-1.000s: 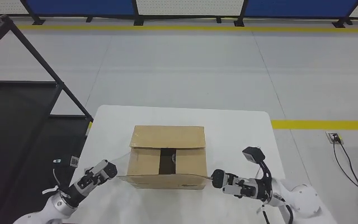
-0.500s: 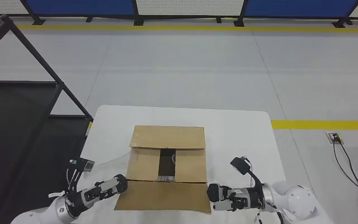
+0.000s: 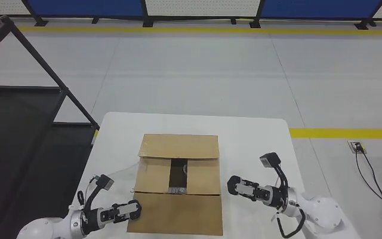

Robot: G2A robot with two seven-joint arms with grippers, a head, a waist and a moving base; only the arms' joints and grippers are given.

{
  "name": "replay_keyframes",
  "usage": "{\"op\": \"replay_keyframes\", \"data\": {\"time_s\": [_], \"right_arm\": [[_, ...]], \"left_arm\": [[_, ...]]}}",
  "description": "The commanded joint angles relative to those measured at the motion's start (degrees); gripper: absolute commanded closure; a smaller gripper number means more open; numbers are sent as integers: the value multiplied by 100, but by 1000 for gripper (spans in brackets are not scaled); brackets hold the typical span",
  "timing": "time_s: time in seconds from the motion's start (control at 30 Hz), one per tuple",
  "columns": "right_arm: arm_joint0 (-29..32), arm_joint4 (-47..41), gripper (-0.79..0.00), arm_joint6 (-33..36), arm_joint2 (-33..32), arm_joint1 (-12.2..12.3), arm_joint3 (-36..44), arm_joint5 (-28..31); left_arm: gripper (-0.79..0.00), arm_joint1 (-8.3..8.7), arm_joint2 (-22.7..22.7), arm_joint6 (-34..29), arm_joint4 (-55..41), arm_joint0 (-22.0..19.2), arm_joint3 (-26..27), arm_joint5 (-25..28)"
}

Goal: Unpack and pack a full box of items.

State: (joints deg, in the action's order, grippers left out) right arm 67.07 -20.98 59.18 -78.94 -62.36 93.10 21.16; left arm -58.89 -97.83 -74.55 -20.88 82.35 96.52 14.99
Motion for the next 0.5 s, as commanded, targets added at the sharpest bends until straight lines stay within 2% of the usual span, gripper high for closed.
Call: {"op": "replay_keyframes", "data": {"time_s": [0.0, 0.33, 0.47], "right_arm": [[-48, 23, -785, -105, -24, 5, -80, -203], [-48, 23, -785, -105, -24, 5, -80, -203], [-231, 55, -785, -525, 346, -60, -129, -695]], "left_arm": [[-785, -1, -4, 0, -13, 2, 3, 3], [-785, -1, -4, 0, -13, 2, 3, 3], [-785, -2, 116, 279, 151, 33, 85, -39]]}}
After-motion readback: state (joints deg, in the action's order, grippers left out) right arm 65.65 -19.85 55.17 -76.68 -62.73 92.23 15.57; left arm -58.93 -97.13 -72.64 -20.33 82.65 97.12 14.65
